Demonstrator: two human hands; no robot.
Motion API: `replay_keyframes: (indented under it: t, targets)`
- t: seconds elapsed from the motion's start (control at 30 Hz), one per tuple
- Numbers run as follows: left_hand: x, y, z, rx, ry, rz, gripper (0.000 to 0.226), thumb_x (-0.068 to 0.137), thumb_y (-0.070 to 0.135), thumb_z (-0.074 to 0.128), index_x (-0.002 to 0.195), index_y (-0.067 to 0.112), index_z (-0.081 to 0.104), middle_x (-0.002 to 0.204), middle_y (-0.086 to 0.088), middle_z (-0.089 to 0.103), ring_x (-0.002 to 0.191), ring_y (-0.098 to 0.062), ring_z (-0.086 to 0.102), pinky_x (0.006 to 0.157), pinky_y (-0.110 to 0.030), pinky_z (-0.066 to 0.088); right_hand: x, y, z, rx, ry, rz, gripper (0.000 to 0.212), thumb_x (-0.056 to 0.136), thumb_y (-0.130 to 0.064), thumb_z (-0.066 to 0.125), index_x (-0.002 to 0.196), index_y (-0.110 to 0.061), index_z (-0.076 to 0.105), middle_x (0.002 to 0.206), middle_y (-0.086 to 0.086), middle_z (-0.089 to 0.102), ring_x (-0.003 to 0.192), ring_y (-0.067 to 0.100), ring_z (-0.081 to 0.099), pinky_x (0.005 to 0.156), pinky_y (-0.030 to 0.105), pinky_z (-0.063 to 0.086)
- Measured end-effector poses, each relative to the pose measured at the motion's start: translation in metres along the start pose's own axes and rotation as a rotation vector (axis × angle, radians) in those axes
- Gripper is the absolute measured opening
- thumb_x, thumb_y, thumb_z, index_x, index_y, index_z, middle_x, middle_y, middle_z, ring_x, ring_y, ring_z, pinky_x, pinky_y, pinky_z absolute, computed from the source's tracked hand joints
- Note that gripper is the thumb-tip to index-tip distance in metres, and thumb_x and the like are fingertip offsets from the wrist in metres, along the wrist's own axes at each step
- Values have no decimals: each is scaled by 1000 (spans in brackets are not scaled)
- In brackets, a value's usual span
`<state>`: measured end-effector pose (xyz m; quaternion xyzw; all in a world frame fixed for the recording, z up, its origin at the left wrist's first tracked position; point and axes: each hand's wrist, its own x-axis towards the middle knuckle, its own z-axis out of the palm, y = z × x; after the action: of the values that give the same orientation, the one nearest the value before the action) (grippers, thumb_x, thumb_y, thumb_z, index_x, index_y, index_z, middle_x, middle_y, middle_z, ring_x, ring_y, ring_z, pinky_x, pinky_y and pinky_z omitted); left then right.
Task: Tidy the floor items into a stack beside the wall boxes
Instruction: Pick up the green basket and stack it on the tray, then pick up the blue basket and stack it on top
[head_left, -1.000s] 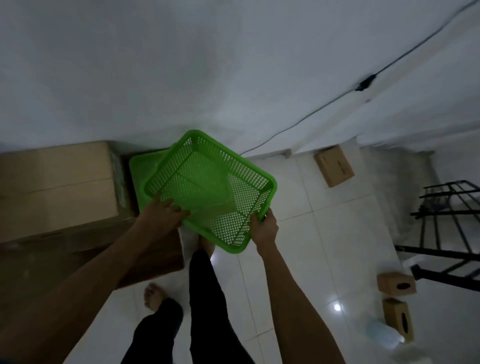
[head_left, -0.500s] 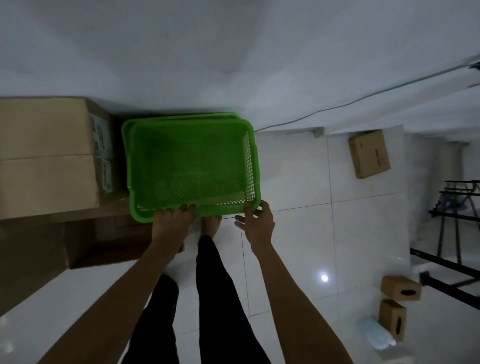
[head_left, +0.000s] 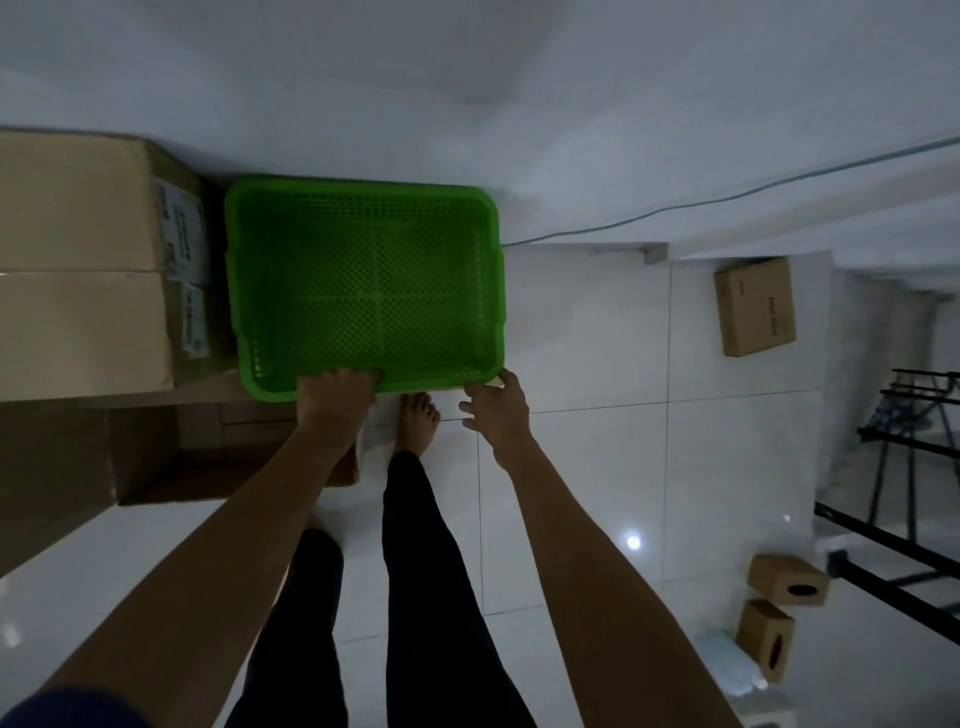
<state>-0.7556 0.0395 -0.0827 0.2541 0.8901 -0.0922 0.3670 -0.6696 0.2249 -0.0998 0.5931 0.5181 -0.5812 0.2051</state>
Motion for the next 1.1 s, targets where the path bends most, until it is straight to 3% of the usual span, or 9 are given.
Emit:
replay_keyframes:
  t: [0.1,0.23,0.3,0.4,0.53,0.63,0.73,0.9,1.1]
  targets:
    - [2,6,2,-32,-53,-1,42,101,42,52,141,30,49,116,-6,68,107,-28,68,88,-38,53,-2,1,-3,-107,9,-36,58,88,-26,65,142,-24,44,112,11,66,91,26,65,91,52,58]
    - [-21,17,-12,-147,-77,-18,48,101,45,52,144,24,46,131,-9,60,121,-31,59,102,-44,45,-40,-8,-20,-286,43,-191,78,93,-31,65,156,-21,21,139,13,55,123,30,55,104,44,46]
    - [-46,20,-29,-284,-53,-18,49,102,46,49,143,18,49,138,-11,56,127,-33,53,107,-47,42,-71,-13,-34,-286,77,-266,79,94,-29,64,157,-20,18,149,15,46,133,31,48,110,45,41]
    - [-91,19,-61,-484,36,7,47,101,41,52,142,18,54,147,-11,52,133,-35,48,108,-50,41,-129,-14,-60,-223,148,-349,75,94,-25,64,156,-18,23,149,18,42,134,31,47,112,47,40]
    - [-157,17,-90,-538,185,100,42,98,38,55,132,14,62,143,-10,57,129,-33,53,107,-46,44,-221,15,-93,-97,275,-456,65,95,-25,63,152,-17,33,142,16,44,131,26,46,112,43,40]
    - [-204,18,-94,-551,308,214,46,93,40,56,127,12,65,133,-15,63,124,-35,57,104,-42,45,-288,62,-107,-20,392,-510,60,95,-25,63,149,-17,38,141,13,44,128,23,47,108,33,39]
    - [-247,26,-90,-507,318,322,41,92,38,59,125,13,66,128,-14,65,120,-35,58,102,-43,46,-347,126,-110,52,481,-522,59,96,-23,61,149,-15,37,148,10,38,133,18,42,100,19,29]
    - [-314,79,-74,-334,328,603,37,97,32,57,122,7,67,122,-19,67,113,-37,61,102,-40,42,-418,241,-123,208,638,-450,60,97,-22,59,151,-15,34,152,8,32,136,17,39,104,20,27]
    - [-394,191,-39,-180,164,832,35,96,34,61,128,19,63,119,-16,64,109,-32,61,96,-41,48,-474,381,-161,494,882,-268,57,97,-23,61,150,-15,38,151,8,34,121,8,41,97,17,30]
